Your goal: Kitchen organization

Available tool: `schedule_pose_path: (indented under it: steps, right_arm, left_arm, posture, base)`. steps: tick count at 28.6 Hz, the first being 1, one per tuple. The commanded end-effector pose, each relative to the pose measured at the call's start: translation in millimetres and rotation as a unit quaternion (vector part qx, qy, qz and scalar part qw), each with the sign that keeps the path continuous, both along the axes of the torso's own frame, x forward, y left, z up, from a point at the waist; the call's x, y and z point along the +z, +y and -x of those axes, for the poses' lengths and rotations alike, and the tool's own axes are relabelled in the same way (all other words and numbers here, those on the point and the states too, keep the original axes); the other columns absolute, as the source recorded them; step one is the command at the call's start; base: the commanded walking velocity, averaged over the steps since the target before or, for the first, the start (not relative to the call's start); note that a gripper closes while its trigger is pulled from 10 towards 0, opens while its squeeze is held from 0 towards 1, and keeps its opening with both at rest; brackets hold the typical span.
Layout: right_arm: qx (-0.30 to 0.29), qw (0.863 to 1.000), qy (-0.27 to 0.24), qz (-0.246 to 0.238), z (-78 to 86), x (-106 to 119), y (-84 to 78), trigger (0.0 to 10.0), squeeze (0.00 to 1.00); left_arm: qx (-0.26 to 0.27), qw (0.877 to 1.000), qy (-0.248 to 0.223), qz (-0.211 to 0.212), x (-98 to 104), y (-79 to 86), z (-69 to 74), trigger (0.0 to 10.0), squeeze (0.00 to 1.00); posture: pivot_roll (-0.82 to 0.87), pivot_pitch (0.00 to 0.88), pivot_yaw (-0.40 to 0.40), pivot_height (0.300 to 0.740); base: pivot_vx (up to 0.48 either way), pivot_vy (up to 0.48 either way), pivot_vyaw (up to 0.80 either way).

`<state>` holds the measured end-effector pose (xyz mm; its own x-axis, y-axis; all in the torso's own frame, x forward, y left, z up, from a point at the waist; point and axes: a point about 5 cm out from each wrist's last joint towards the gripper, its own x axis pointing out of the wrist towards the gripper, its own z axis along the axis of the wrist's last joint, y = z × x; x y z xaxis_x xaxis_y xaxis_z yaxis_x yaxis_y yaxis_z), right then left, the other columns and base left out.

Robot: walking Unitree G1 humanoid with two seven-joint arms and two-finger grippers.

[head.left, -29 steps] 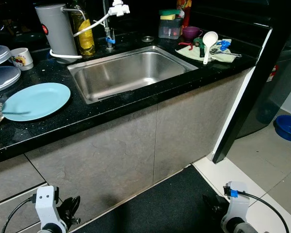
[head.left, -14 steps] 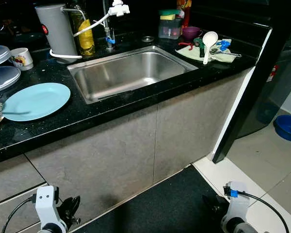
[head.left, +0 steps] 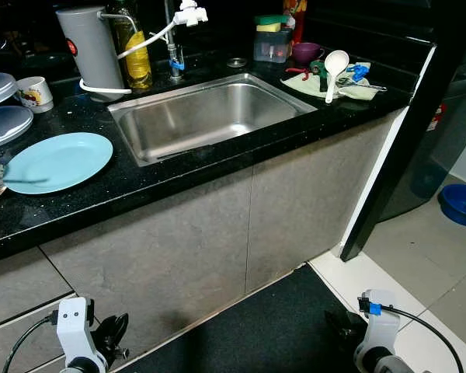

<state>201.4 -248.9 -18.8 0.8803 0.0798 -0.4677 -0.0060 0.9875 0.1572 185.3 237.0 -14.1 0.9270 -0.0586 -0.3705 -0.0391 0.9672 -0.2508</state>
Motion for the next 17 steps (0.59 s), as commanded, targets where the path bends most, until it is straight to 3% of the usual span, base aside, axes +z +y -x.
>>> schedule_pose_path:
  steps: [1, 17]
  right_arm:
    - [0.006, 1.0, -0.001, -0.001, -0.6, -0.1, 4.1, 10.0, 0.0]
    - [0.006, 1.0, -0.001, -0.001, -1.6, 0.0, 4.5, 10.0, 0.0]
  left_arm:
    - [0.007, 1.0, 0.003, -0.004, 1.1, 7.9, 2.3, 10.0, 0.0]
    - [0.008, 1.0, 0.0, -0.004, 2.1, 8.3, 0.8, 10.0, 0.0]
  posture:
    - [-0.01, 0.0, 0.022, 0.74]
    - [-0.01, 0.0, 0.02, 0.74]
  base:
    - [0.0, 0.0, 0.0]
    - [0.0, 0.0, 0.0]
